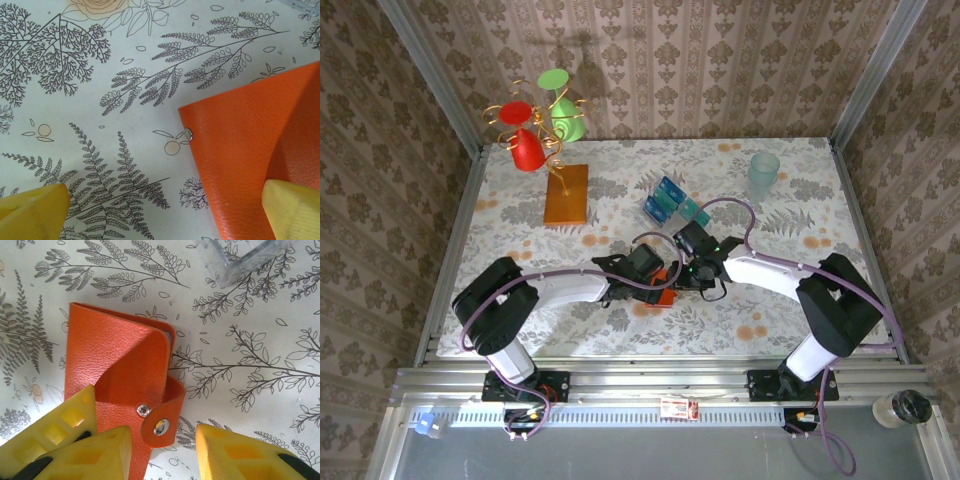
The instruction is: Put the credit cards into the card holder
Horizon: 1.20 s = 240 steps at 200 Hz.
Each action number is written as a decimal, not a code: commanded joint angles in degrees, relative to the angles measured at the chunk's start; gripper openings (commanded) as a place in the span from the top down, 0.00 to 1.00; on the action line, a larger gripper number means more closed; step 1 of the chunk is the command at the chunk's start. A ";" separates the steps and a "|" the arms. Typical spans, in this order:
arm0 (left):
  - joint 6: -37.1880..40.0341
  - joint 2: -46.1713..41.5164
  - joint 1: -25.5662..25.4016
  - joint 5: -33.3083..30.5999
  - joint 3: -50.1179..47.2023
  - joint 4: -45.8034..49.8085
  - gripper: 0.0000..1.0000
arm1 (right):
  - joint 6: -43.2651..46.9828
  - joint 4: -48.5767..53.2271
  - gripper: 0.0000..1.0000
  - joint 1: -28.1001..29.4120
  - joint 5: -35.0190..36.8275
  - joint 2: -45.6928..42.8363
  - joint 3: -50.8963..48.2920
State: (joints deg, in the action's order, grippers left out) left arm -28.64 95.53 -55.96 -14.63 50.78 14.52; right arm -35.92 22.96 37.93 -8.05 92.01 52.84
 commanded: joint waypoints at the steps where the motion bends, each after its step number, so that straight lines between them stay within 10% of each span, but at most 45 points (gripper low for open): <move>1: 1.35 2.30 -0.11 -1.98 -0.60 4.10 0.00 | 0.46 0.81 0.61 0.47 0.78 1.53 1.90; 240: 0.55 2.58 -0.24 -1.10 -1.32 3.26 0.00 | 0.82 1.26 0.86 0.30 2.39 1.09 2.34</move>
State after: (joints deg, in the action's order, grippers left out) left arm -28.67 95.59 -55.96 -14.61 50.76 14.35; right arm -35.70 22.96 38.04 -7.60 94.35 53.69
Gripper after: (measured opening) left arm 0.999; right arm 0.169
